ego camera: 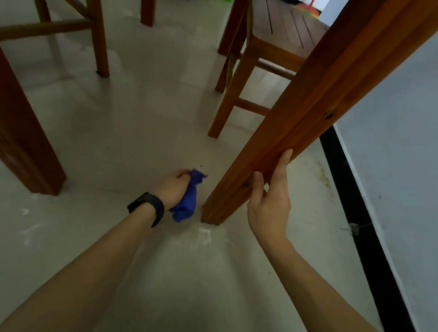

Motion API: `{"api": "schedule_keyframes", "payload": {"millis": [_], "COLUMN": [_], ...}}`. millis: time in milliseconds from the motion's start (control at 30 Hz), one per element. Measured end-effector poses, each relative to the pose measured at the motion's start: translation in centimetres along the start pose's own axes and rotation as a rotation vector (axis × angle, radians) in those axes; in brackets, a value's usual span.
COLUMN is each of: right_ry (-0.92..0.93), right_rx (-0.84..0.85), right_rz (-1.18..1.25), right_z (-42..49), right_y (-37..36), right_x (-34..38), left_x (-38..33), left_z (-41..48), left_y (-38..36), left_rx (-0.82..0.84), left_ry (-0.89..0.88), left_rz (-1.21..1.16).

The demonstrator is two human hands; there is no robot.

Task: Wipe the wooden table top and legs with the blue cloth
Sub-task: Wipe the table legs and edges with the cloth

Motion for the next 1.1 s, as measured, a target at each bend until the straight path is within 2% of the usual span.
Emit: {"api": "schedule_keyframes", "payload": {"millis": [33, 100, 233, 300, 367, 400, 433, 500, 567, 633, 767, 833, 900, 967, 1033, 1100], "right_ry": [0.001, 0.016, 0.022, 0.044, 0.05, 0.033, 0.007, -0.021, -0.019, -0.028, -0.057, -0.048, -0.02, -0.008, -0.019, -0.021], "right_rx": [0.001, 0.001, 0.012, -0.044, -0.106, -0.122, -0.127, -0.122, -0.108, -0.1, -0.098, -0.096, -0.094, -0.074, -0.041, -0.004], "right_rz": [0.011, 0.015, -0.001, -0.019, 0.015, 0.051, 0.087, 0.128, 0.135, 0.128, 0.099, 0.12, 0.156, 0.189, 0.184, 0.098], "right_z": [-0.1, -0.3, -0.9, -0.9, -0.2, 0.2, 0.7, 1.1, 1.0, 0.9, 0.7, 0.6, 0.4, 0.2, -0.2, -0.9], "right_y": [0.1, 0.3, 1.8, 3.2, 4.8, 5.3, 5.7, 6.1, 6.1, 6.1, 6.4, 6.7, 6.9, 6.6, 5.9, 4.7], "right_x": [0.3, 0.8, 0.2, 0.6, 1.4, 2.0, 2.5, 3.2, 3.7, 3.9, 3.9, 3.8, 3.7, 3.8, 3.8, 3.6], "left_x": [-2.0, -6.7, -14.9, -15.4, -12.7, -10.4, -7.5, -1.6, 1.7, 1.1, -6.8, -10.5, -11.7, -9.1, -4.2, 1.3], "left_z": [-0.3, -1.7, -5.0, -6.0, -5.6, -4.9, -3.8, -2.5, -3.0, -3.9, -5.6, -6.3, -5.7, -3.5, -1.8, -1.9], "left_y": [1.0, 1.7, -1.7, -4.5, -6.1, -6.3, -6.3, -5.8, -4.6, -2.7, 0.1, -1.0, -3.9, -6.5, -7.1, -6.8], "left_rx": [-0.097, -0.178, -0.072, -0.067, -0.151, -0.157, -0.119, 0.064, 0.183, 0.097, -0.226, -0.242, -0.169, -0.12, -0.068, 0.109], "left_ry": [-0.099, -0.302, -0.634, -0.701, -0.661, -0.583, -0.47, -0.223, -0.112, -0.136, -0.346, -0.502, -0.623, -0.556, -0.412, -0.201], "left_rz": [-0.031, -0.09, -0.162, -0.136, -0.088, -0.043, 0.049, 0.338, 0.511, 0.434, 0.126, -0.001, -0.014, 0.039, 0.19, 0.43]}}
Point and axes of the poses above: each hand's wrist, its own z-axis towards the middle knuckle, its own y-axis out of the back of the hand, x = y × z, the point moved 4 cm from there along z, towards the middle knuckle, and after that the axes turned 7 degrees about x, right-handed, at the moved point
